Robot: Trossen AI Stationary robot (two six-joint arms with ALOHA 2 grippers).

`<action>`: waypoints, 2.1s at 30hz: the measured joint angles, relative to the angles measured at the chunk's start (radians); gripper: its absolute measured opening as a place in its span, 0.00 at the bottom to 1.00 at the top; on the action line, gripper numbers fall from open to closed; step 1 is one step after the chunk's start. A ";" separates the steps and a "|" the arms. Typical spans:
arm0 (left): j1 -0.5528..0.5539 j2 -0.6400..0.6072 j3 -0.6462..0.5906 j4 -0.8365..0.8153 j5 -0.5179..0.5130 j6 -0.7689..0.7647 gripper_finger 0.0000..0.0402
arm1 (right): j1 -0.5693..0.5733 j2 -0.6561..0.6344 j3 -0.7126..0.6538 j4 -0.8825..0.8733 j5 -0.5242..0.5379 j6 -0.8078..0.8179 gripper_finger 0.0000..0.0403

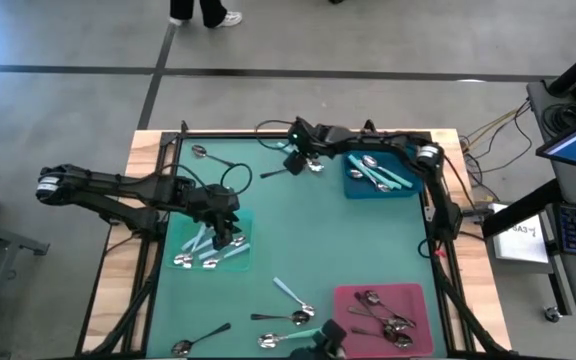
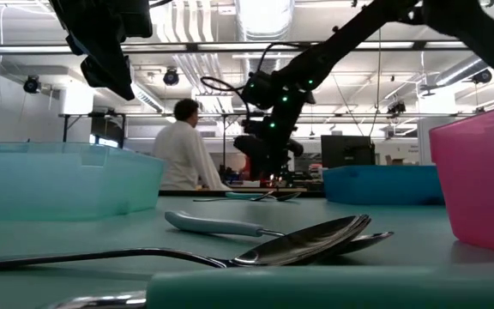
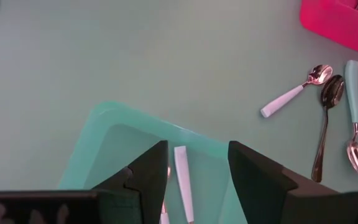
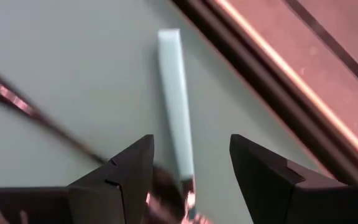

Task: Sort silverware by color (type)
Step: Put the green spoon into the blue bin

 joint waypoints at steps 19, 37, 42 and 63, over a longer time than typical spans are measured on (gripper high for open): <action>-0.001 0.000 0.000 -0.003 0.001 0.053 0.38 | -0.072 0.253 0.313 -0.206 -0.083 0.027 0.49; -0.001 0.000 -0.001 -0.002 -0.002 0.046 0.38 | -0.064 0.228 0.327 -0.293 -0.223 -0.051 0.10; -0.001 0.000 -0.001 0.000 -0.077 0.045 0.38 | -0.050 0.152 0.326 -0.299 -0.240 -0.099 0.10; -0.001 0.000 -0.001 0.022 -0.219 0.004 0.38 | -0.036 -0.409 -0.089 -0.659 -0.100 -0.152 0.10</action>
